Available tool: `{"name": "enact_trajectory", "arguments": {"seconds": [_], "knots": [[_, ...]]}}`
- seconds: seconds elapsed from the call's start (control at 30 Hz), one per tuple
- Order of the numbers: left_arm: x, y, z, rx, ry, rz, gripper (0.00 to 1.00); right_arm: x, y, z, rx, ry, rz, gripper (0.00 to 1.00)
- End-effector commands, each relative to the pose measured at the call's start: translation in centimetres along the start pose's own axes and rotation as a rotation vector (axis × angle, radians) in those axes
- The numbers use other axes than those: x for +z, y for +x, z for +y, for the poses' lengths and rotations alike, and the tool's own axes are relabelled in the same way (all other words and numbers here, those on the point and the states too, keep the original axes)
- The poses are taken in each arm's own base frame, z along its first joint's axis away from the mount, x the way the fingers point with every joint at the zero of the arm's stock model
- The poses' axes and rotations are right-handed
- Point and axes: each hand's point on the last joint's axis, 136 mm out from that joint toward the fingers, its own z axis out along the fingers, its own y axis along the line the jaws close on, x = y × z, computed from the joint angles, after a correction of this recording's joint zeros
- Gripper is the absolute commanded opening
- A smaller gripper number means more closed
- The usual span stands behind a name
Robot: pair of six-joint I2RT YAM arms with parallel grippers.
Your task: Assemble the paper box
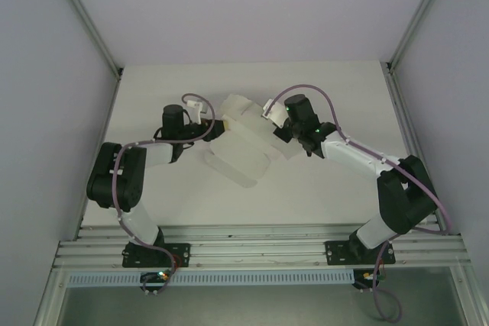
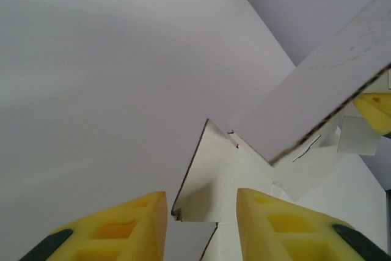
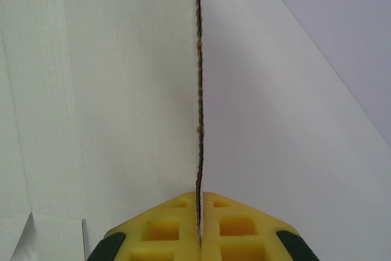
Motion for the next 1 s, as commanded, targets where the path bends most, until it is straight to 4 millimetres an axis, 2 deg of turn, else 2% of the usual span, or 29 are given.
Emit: {"name": "enact_trajectory", "arguments": {"seconds": [0.0,0.1,0.2,0.27,0.47,0.57,0.67,0.73,0.87,0.97], "knots": [[0.2,-0.4,-1.2,0.071,0.056,-0.012,0.33,-1.1,-0.7,0.2,0.026,-0.027,-0.029,0.0],[0.2,-0.4,-1.6,0.096,0.074,-0.017,0.27,-1.3,-0.6,0.1,0.035,-0.027,-0.025,0.0],[0.0,-0.5,-2.3,0.14,0.109,-0.043,0.17,-1.3,-0.4,0.3,0.038,-0.035,-0.021,0.0],[-0.2,-0.6,-2.7,0.163,0.129,-0.06,0.0,-1.3,-0.3,0.2,0.059,-0.038,-0.019,0.0],[-0.5,0.5,-3.4,0.224,0.13,-0.057,0.0,-0.9,0.1,-1.5,0.172,-0.04,0.026,0.0],[-0.5,1.2,-3.3,0.274,0.056,-0.052,0.0,-0.7,0.1,-1.6,0.235,-0.082,0.045,0.0],[-0.2,2.3,-2.9,0.336,-0.045,-0.015,0.0,-0.5,0.4,-2.2,0.363,-0.151,0.043,0.0],[0.0,2.9,-3.3,0.363,-0.057,-0.002,0.0,-0.2,1.2,-3.3,0.476,-0.163,0.06,0.0],[-0.6,2.9,-4.4,0.346,-0.002,-0.068,0.0,0.6,3.4,-4.3,0.669,-0.241,0.102,0.0],[-1.3,2.4,-6.5,0.365,0.102,-0.143,0.0,0.8,4.1,-4.0,0.684,-0.273,0.1,0.0]]}}
